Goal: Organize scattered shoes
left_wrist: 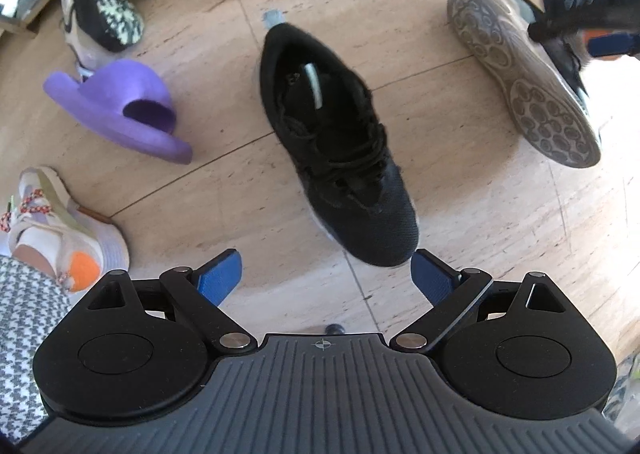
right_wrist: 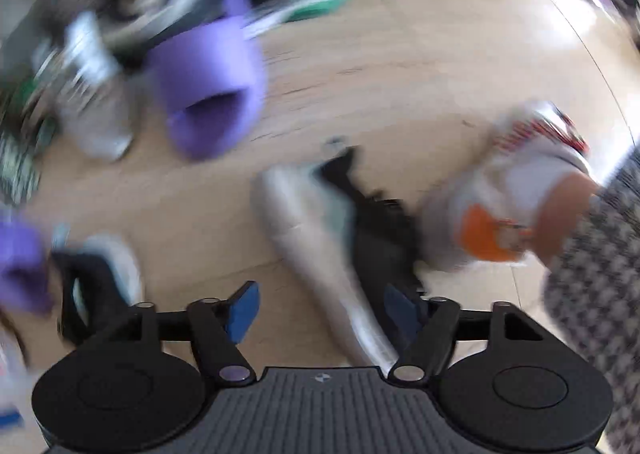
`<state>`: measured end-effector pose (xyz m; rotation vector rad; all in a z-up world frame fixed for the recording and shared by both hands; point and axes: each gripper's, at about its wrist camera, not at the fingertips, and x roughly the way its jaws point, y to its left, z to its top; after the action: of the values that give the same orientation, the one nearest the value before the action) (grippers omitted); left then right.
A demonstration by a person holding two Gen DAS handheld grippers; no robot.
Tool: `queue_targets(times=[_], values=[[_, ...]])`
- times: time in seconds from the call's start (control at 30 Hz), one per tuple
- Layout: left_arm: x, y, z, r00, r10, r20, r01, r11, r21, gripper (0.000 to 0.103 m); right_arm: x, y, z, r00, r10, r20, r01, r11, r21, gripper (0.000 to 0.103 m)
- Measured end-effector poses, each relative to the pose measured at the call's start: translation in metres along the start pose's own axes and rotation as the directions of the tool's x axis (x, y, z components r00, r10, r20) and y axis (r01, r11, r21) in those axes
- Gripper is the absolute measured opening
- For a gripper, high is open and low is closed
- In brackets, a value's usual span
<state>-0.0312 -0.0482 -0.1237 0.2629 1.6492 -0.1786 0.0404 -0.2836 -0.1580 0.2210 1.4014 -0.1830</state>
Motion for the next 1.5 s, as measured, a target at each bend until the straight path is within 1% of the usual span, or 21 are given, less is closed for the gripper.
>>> queue_targets(times=[0.03, 0.1, 0.17, 0.3, 0.33, 0.4, 0.5, 0.53, 0.57, 0.6, 0.63, 0.67, 0.7, 0.77, 0.8, 0.87, 0.93, 1.07, 1.23, 1.4, 1.5], values=[[0.001, -0.005, 0.002, 1.0, -0.003, 0.0, 0.003, 1.0, 0.01, 0.095, 0.001, -0.008, 0.0, 1.0, 0.012, -0.003, -0.012, 1.0, 0.007, 0.082], [0.003, -0.011, 0.005, 1.0, -0.005, -0.006, 0.005, 1.0, 0.026, 0.095, 0.004, -0.018, 0.005, 0.999, 0.012, -0.03, -0.013, 0.999, -0.03, 0.084], [0.007, -0.016, 0.006, 1.0, -0.005, -0.018, 0.005, 0.999, 0.043, 0.095, 0.018, -0.028, 0.007, 0.994, -0.009, -0.106, 0.002, 0.998, -0.06, 0.083], [0.014, -0.018, 0.008, 0.999, 0.007, -0.042, -0.005, 0.999, 0.05, 0.095, 0.04, -0.043, -0.003, 0.987, 0.069, -0.143, -0.052, 0.992, 0.119, 0.082], [0.015, -0.016, 0.008, 0.999, 0.011, -0.046, -0.009, 0.999, 0.043, 0.095, 0.044, -0.04, -0.008, 0.988, 0.077, -0.132, -0.059, 0.988, 0.14, 0.089], [0.016, -0.012, 0.008, 0.999, 0.015, -0.049, -0.014, 0.999, 0.03, 0.095, 0.042, -0.03, -0.014, 0.993, 0.051, -0.111, -0.038, 0.993, 0.115, 0.089], [0.014, -0.008, 0.01, 0.999, 0.011, -0.042, -0.01, 1.0, 0.014, 0.095, 0.042, 0.004, -0.017, 0.979, 0.068, -0.194, -0.083, 0.994, -0.072, 0.09], [0.011, -0.006, 0.01, 0.999, 0.005, -0.033, -0.005, 1.0, 0.008, 0.095, 0.038, 0.016, -0.019, 0.965, 0.106, -0.241, -0.139, 0.983, -0.124, 0.089], [0.009, -0.005, 0.01, 1.0, 0.003, -0.026, -0.003, 1.0, 0.004, 0.095, 0.031, 0.027, -0.02, 0.928, 0.197, -0.317, -0.25, 0.959, -0.134, 0.086], [0.007, -0.004, 0.01, 1.0, 0.003, -0.022, -0.003, 1.0, 0.003, 0.095, 0.026, 0.033, -0.022, 0.856, 0.336, -0.394, -0.386, 0.921, -0.053, 0.069], [0.006, -0.003, 0.01, 1.0, 0.004, -0.017, -0.004, 1.0, 0.001, 0.095, 0.023, 0.034, -0.022, 0.818, 0.398, -0.415, -0.438, 0.899, 0.0, 0.071], [0.004, -0.002, 0.009, 1.0, 0.006, -0.013, -0.006, 1.0, -0.001, 0.095, 0.018, 0.036, -0.023, 0.805, 0.437, -0.402, -0.461, 0.886, 0.041, 0.072], [0.003, -0.001, 0.008, 1.0, 0.008, -0.009, -0.008, 1.0, -0.002, 0.096, 0.008, 0.04, -0.025, 0.833, 0.423, -0.355, -0.442, 0.896, 0.031, 0.079], [0.003, -0.001, 0.006, 1.0, 0.015, -0.014, -0.015, 1.0, -0.001, 0.096, -0.004, 0.047, -0.029, 0.9, 0.323, -0.292, -0.354, 0.934, -0.057, 0.082], [0.003, 0.0, 0.006, 1.0, 0.016, -0.018, -0.016, 1.0, 0.001, 0.096, -0.005, 0.048, -0.031, 0.911, 0.302, -0.282, -0.334, 0.94, -0.074, 0.082], [0.005, 0.001, 0.004, 0.999, 0.023, -0.033, -0.023, 1.0, 0.006, 0.096, -0.007, 0.049, -0.037, 0.947, 0.21, -0.243, -0.247, 0.96, -0.134, 0.082], [0.007, 0.003, 0.003, 0.999, 0.032, -0.042, -0.032, 0.999, 0.0, 0.096, -0.004, 0.045, -0.039, 0.964, 0.168, -0.207, -0.2, 0.969, -0.147, 0.082], [0.012, 0.01, 0.0, 0.997, 0.042, -0.064, -0.043, 0.999, -0.027, 0.096, 0.001, 0.053, -0.044, 0.97, 0.184, -0.162, -0.214, 0.957, -0.195, 0.082], [0.022, 0.02, -0.003, 0.994, 0.041, -0.105, -0.048, 0.997, -0.063, 0.096, 0.011, 0.085, -0.044, 0.959, 0.204, -0.197, -0.258, 0.915, -0.311, 0.089], [0.031, 0.026, -0.004, 0.99, 0.035, -0.137, -0.047, 0.996, -0.082, 0.096, 0.037, 0.115, -0.052, 0.975, 0.09, -0.202, -0.181, 0.849, -0.496, 0.09], [0.032, 0.028, -0.004, 0.99, 0.026, -0.141, -0.039, 0.995, -0.088, 0.096, 0.064, 0.121, -0.063, 0.981, -0.029, -0.191, -0.094, 0.791, -0.604, 0.088]])
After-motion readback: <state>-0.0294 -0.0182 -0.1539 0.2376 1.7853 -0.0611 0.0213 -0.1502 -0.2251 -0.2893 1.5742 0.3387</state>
